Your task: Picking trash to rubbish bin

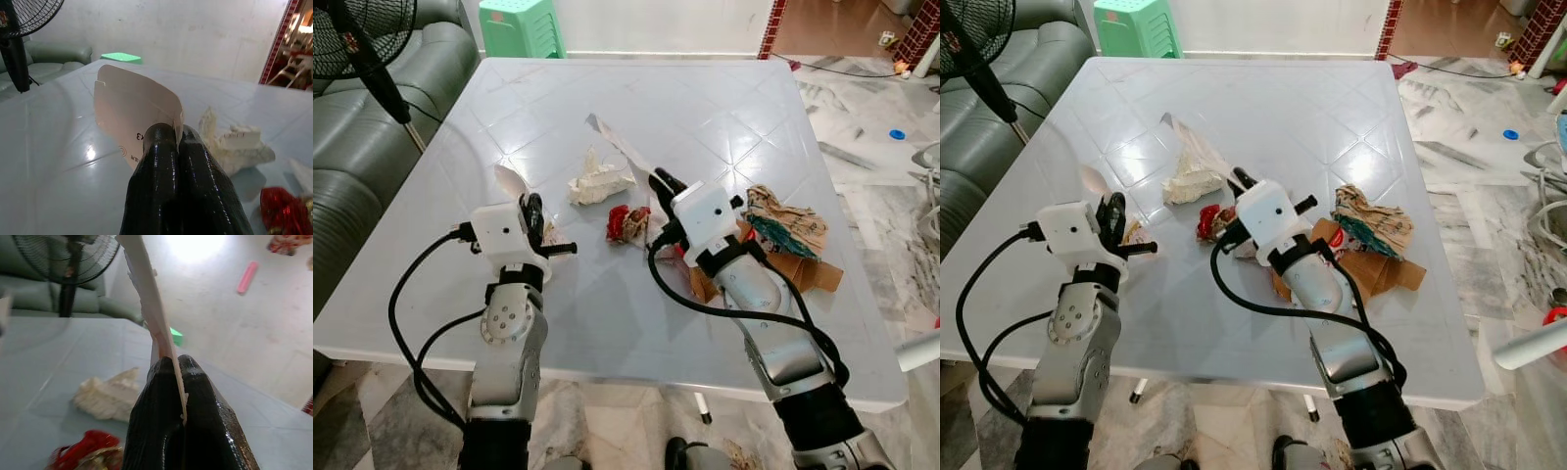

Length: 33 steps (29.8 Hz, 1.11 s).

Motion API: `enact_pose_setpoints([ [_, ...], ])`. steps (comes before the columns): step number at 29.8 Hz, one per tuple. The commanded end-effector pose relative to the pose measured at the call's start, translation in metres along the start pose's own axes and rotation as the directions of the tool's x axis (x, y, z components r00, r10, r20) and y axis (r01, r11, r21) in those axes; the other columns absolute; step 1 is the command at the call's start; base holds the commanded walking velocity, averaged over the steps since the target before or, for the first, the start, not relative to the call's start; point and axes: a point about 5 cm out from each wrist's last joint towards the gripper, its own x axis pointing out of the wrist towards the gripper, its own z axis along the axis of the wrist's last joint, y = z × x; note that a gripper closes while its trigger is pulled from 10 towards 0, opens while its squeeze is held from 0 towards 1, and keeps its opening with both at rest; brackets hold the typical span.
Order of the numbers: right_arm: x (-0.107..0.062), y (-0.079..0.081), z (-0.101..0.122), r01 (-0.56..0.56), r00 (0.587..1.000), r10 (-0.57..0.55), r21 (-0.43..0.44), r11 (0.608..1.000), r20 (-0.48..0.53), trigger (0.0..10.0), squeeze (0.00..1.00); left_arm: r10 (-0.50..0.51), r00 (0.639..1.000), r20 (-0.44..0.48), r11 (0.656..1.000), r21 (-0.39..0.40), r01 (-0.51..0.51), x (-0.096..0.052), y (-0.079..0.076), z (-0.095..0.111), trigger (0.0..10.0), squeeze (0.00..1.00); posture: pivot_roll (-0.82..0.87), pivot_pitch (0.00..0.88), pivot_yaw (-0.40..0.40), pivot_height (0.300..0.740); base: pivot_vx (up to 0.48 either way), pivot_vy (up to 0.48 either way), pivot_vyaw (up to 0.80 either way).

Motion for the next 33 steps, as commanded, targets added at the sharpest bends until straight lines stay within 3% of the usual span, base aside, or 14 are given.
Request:
enact_pose_setpoints([
  [1,0.002,-0.008,-0.001,0.056,0.998,-0.056,0.004,0.998,-0.007,0.0,0.00,-0.011,1.000,-0.016,1.000,0.018,0.012,-0.003,-0.001,0.001,2.2,0.00,0.01,0.085,-0.009,0.740,0.000,0.000,0.00],
  [2,0.003,-0.011,-0.002,0.071,0.997,-0.071,0.004,0.997,-0.013,0.0,0.00,-0.007,1.000,-0.023,1.000,0.020,0.008,-0.003,-0.001,0.002,4.4,0.00,0.00,0.082,-0.009,0.740,0.000,0.000,0.00],
  [3,0.003,-0.014,-0.003,0.089,0.996,-0.089,0.001,0.996,-0.019,0.0,0.00,-0.013,0.999,-0.038,1.000,0.010,0.013,-0.003,-0.001,0.002,5.6,0.00,0.00,0.076,-0.010,0.740,0.000,0.000,0.00],
  [4,0.003,-0.018,-0.004,0.109,0.994,-0.109,0.001,0.994,-0.024,0.0,0.00,-0.023,0.999,-0.048,1.000,0.003,0.023,-0.003,-0.002,0.002,9.6,0.00,0.00,0.075,-0.010,0.740,0.000,0.000,0.00],
  [5,0.003,-0.022,-0.005,0.127,0.992,-0.126,0.004,0.992,-0.030,0.0,0.00,-0.028,0.998,-0.050,1.000,0.006,0.029,-0.003,-0.003,0.003,10.0,0.00,0.00,0.073,-0.010,0.740,0.000,0.000,0.00],
  [9,-0.003,-0.040,-0.015,0.239,0.967,-0.235,0.039,0.970,-0.098,0.0,0.00,-0.072,0.995,-0.067,0.997,0.000,0.072,-0.002,-0.005,0.005,10.0,0.00,-0.01,0.066,-0.009,0.740,0.000,0.000,0.00],
  [16,-0.020,-0.048,-0.031,0.344,0.929,-0.316,0.136,0.929,-0.191,0.0,0.00,-0.104,0.993,-0.061,0.995,0.001,0.104,0.001,-0.006,0.007,10.0,0.00,-0.03,0.059,-0.002,0.740,0.000,0.000,0.00],
  [20,-0.028,-0.047,-0.033,0.350,0.927,-0.316,0.161,0.923,-0.202,0.0,0.00,-0.135,0.991,-0.026,0.990,0.041,0.136,0.000,-0.005,0.009,10.0,0.00,-0.04,0.060,-0.001,0.740,0.000,0.000,0.00],
  [33,-0.030,-0.050,-0.026,0.342,0.934,-0.312,0.182,0.922,-0.175,0.0,0.00,-0.147,0.989,-0.022,0.988,0.043,0.148,0.001,-0.006,0.006,10.0,0.00,-0.07,0.061,0.011,0.740,0.000,0.000,0.00],
])
